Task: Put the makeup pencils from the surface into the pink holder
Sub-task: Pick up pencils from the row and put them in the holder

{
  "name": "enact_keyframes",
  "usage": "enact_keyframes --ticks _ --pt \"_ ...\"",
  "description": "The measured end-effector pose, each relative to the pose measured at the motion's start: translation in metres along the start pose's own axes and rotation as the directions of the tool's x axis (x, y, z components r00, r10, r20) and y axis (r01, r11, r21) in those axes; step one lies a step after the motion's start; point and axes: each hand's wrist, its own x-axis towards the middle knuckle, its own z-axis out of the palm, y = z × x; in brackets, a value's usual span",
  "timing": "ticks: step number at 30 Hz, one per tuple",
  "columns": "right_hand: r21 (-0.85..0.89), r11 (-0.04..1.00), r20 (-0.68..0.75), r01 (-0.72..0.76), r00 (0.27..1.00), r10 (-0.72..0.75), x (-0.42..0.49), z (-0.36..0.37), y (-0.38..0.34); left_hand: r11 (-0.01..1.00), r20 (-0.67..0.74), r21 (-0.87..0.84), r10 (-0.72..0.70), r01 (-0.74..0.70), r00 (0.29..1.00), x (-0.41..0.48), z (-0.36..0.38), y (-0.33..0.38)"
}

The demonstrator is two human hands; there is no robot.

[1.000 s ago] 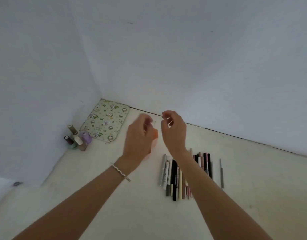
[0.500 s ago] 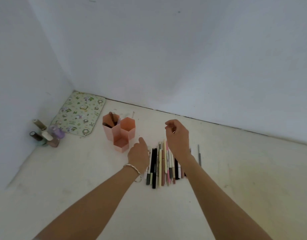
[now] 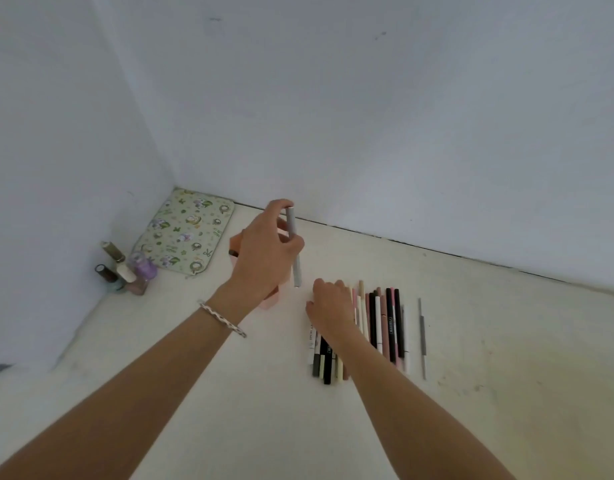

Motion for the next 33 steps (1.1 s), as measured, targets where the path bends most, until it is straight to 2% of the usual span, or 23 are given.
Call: enact_keyframes --ticks 1,3,5,8,10,13,17,19,22,24,26,29,31,33 --pt "0.024 1.0 0.008 -0.005 1.0 0.005 0.001 0.001 -0.001 0.998 -0.027 -0.055 0.003 -0.004 1.0 0.0 -0.005 0.0" --pt "0.203 0.975 0.019 -0.089 0.996 0.087 0.006 -0.009 -0.001 0.991 -0.125 -0.127 0.014 -0.03 0.992 0.005 -0.021 -0.002" --pt "0.448 0.875 0.014 -0.184 0.98 0.199 0.013 -0.032 0.003 0.986 -0.275 -0.157 0.016 -0.062 0.961 0.016 -0.041 -0.01" --pt "0.719 0.681 -0.071 -0.139 0.96 0.271 0.022 -0.08 0.008 0.987 -0.407 -0.143 0.006 -0.071 0.913 0.031 -0.065 -0.028" --pt "0.815 0.578 -0.167 -0.045 0.936 0.308 0.025 -0.109 0.003 0.993 -0.407 -0.104 0.012 -0.06 0.913 0.036 -0.068 -0.044" --pt "0.884 0.456 -0.29 0.104 0.886 0.361 0.024 -0.135 -0.015 0.999 -0.337 0.013 0.042 -0.04 0.941 0.034 -0.053 -0.066" --pt "0.873 0.392 -0.433 0.29 0.829 0.353 0.017 -0.143 -0.043 0.98 -0.188 0.181 0.113 -0.079 0.976 0.026 -0.036 -0.096" --pt "0.842 0.398 -0.5 0.364 0.803 0.324 0.014 -0.139 -0.057 0.974 -0.188 0.212 0.123 -0.082 0.975 0.023 -0.037 -0.102" --pt "0.777 0.441 -0.582 0.45 0.78 0.229 0.011 -0.125 -0.077 0.989 -0.387 0.131 0.109 -0.063 0.916 0.027 -0.054 -0.097" --pt "0.713 0.503 -0.624 0.489 0.769 0.138 0.012 -0.11 -0.085 0.997 -0.444 0.057 0.066 -0.046 0.894 0.031 -0.066 -0.087" --pt "0.658 0.574 -0.616 0.488 0.787 0.036 0.014 -0.093 -0.09 0.998 -0.455 0.006 0.057 -0.061 0.889 0.035 -0.071 -0.075" --pt "0.557 0.709 -0.515 0.433 0.85 -0.115 0.015 -0.068 -0.093 0.994 -0.456 -0.057 0.055 -0.091 0.888 0.034 -0.067 -0.057" --pt "0.426 0.795 -0.519 0.431 0.836 -0.176 0.012 -0.06 -0.09 0.992 -0.447 -0.071 0.061 -0.103 0.892 0.03 -0.059 -0.044" --pt "0.416 0.791 -0.616 0.449 0.779 -0.118 0.007 -0.064 -0.078 0.987 -0.403 -0.091 0.087 -0.134 0.911 0.023 -0.045 -0.033"
